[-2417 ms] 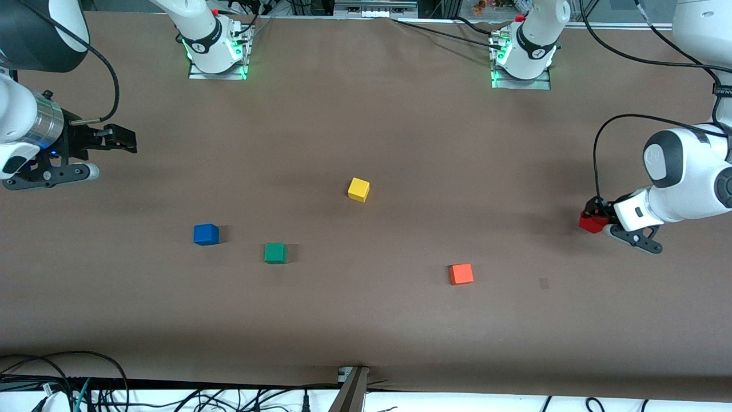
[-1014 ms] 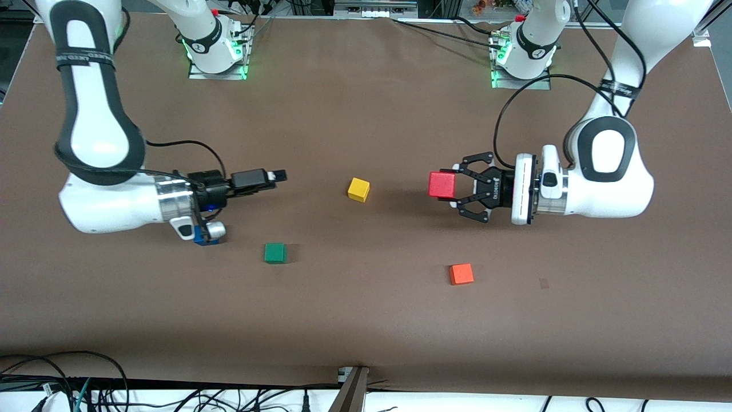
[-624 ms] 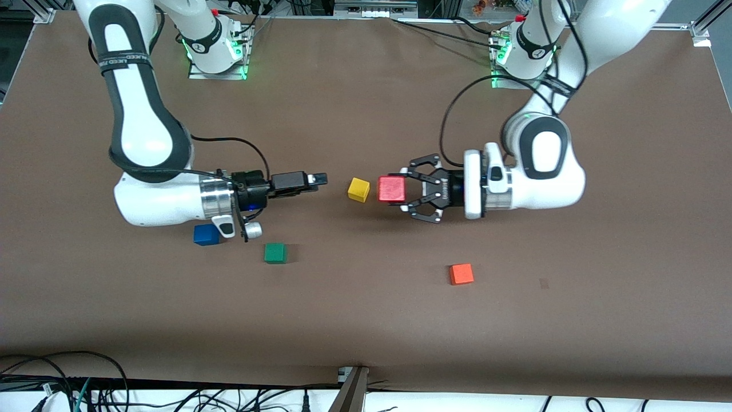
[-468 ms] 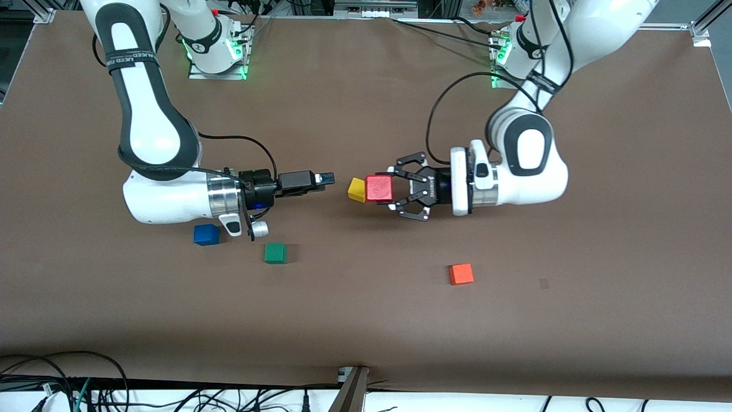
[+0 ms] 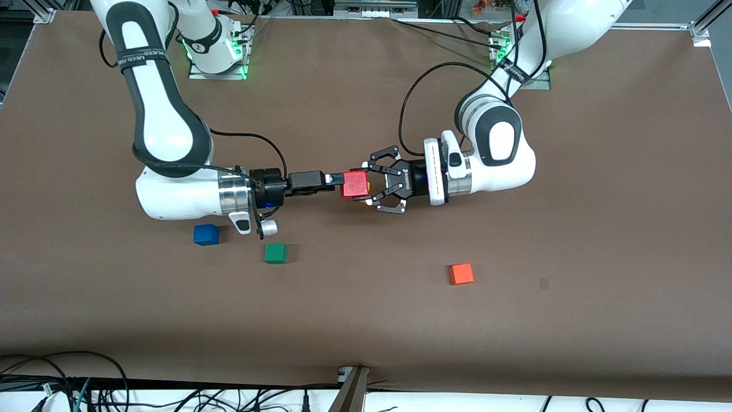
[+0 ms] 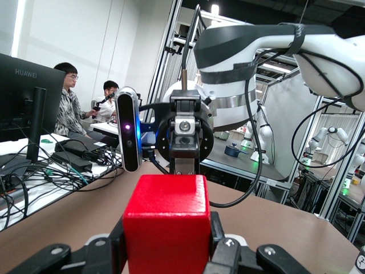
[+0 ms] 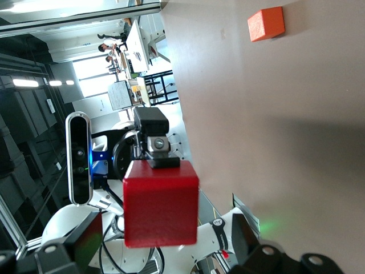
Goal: Pass red block to right arm, stack on blue
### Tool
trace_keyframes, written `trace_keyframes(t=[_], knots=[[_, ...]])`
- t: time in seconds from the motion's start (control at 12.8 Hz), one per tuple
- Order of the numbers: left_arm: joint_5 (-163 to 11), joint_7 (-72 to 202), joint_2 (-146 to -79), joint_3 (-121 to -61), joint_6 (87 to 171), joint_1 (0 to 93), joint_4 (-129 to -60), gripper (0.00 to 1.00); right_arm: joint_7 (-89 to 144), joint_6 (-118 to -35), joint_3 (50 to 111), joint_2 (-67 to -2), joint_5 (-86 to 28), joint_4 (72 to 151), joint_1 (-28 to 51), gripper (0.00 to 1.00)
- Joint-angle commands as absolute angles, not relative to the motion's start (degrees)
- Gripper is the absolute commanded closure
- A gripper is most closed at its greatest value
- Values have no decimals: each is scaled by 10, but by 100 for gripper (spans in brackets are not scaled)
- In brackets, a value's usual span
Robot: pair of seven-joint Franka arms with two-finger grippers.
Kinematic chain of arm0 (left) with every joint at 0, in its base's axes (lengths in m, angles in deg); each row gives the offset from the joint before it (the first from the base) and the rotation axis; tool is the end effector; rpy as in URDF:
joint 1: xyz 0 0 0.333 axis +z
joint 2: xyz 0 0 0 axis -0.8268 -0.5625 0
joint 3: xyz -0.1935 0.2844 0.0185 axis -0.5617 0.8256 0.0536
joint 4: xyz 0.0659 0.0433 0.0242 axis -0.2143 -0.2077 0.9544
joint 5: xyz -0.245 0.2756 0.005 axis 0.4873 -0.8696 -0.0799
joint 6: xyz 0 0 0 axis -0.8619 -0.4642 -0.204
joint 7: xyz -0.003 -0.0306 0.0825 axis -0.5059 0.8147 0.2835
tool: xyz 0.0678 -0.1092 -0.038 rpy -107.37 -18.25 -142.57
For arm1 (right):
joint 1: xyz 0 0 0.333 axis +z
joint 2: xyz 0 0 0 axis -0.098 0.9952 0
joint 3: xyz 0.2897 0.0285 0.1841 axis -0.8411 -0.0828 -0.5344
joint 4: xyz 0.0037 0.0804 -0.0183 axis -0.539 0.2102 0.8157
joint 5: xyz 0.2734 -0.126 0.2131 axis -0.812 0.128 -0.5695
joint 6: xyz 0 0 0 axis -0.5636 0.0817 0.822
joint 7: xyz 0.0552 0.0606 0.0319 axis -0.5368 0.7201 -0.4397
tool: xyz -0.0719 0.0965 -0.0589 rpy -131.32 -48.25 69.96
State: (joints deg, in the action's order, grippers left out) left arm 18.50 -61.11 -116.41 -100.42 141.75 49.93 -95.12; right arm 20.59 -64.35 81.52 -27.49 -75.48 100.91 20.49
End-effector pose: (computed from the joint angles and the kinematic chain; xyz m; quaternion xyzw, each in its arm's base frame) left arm 0.5816 -0.3808 0.3801 0.6091 -0.4000 0.4520 0.5145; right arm 0.6118 0.3485 0.4165 -0.7967 0.0196 0.1369 0.5883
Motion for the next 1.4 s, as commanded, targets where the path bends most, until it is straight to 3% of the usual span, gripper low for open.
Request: trace_keyframes(t=[0.0,0.16,0.23,0.31,0.39,0.47,0.55,0.62,0.7,0.78,1.33], knots=[[210,-633,-1165,-1003,1443,481,-941,100,202,-664,817,-284,-771,1022,216,0],[217,-632,-1165,-1003,1452,478,-940,100,202,-680,817,-284,-771,1022,223,1],[217,-632,-1165,-1003,1452,479,-940,100,202,-684,817,-283,-771,1022,225,10],[216,-633,-1163,-1003,1452,479,-941,100,202,-685,817,-283,-770,1022,225,26],[216,-633,-1160,-1004,1451,480,-942,100,202,-684,818,-283,-771,1022,224,68],[217,-633,-1160,-1004,1452,479,-941,100,203,-684,818,-283,-771,1022,222,86],[215,-632,-1160,-1004,1452,479,-940,100,203,-683,818,-283,-770,1021,221,96],[214,-632,-1159,-1004,1452,479,-940,95,204,-684,818,-283,-771,1021,221,97],[210,-632,-1158,-1004,1452,479,-941,13,206,-684,818,-284,-770,1021,221,99],[208,-629,-1159,-1006,1452,478,-940,0,211,-684,818,-284,-770,1020,221,99],[205,-573,-1142,-1006,1443,501,-959,0,209,-690,845,-290,-714,1015,219,99]])
